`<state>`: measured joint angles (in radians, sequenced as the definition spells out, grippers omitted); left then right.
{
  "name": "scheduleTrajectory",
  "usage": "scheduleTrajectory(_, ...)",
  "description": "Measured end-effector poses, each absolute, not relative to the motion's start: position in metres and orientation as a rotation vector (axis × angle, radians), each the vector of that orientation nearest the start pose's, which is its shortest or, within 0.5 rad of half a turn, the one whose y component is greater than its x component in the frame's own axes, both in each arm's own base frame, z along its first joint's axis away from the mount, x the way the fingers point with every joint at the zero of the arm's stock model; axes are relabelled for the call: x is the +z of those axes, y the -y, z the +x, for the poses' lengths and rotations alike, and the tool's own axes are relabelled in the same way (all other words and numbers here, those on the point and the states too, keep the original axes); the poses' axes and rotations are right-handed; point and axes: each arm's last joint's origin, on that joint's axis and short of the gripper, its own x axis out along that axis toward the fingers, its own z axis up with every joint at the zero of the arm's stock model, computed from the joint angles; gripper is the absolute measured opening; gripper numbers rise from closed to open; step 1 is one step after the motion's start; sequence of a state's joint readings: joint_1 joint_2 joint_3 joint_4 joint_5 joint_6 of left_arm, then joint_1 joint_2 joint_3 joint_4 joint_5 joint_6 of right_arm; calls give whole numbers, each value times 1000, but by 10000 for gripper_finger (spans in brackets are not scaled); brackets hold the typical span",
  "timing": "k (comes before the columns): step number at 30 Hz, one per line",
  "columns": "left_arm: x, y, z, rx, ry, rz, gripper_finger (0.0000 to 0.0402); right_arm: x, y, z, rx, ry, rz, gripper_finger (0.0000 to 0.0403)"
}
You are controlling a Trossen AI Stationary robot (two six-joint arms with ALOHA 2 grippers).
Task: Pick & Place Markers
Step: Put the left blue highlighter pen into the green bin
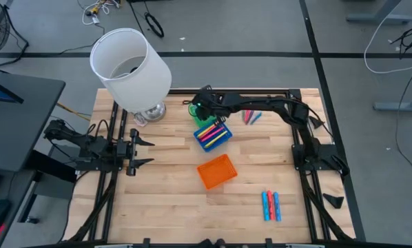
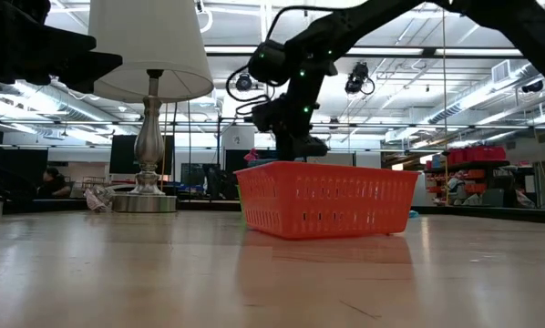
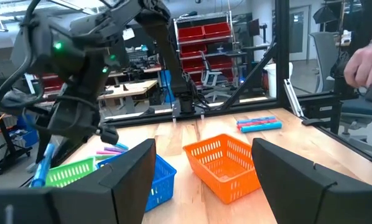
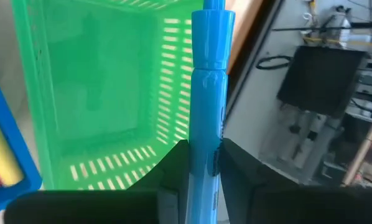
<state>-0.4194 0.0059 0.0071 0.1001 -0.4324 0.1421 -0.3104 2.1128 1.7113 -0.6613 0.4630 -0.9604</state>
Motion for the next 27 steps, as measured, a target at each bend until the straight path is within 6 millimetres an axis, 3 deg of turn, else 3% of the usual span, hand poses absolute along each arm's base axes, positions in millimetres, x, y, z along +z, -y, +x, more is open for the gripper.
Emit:
scheduleTrajectory(9, 175, 27, 91, 20, 91, 100, 273, 189, 163, 425, -70, -1346, -836, 71)
scheduleTrajectory(27, 175, 27, 91, 19, 91, 101, 273, 186, 167, 426, -83, -1310, -762, 74)
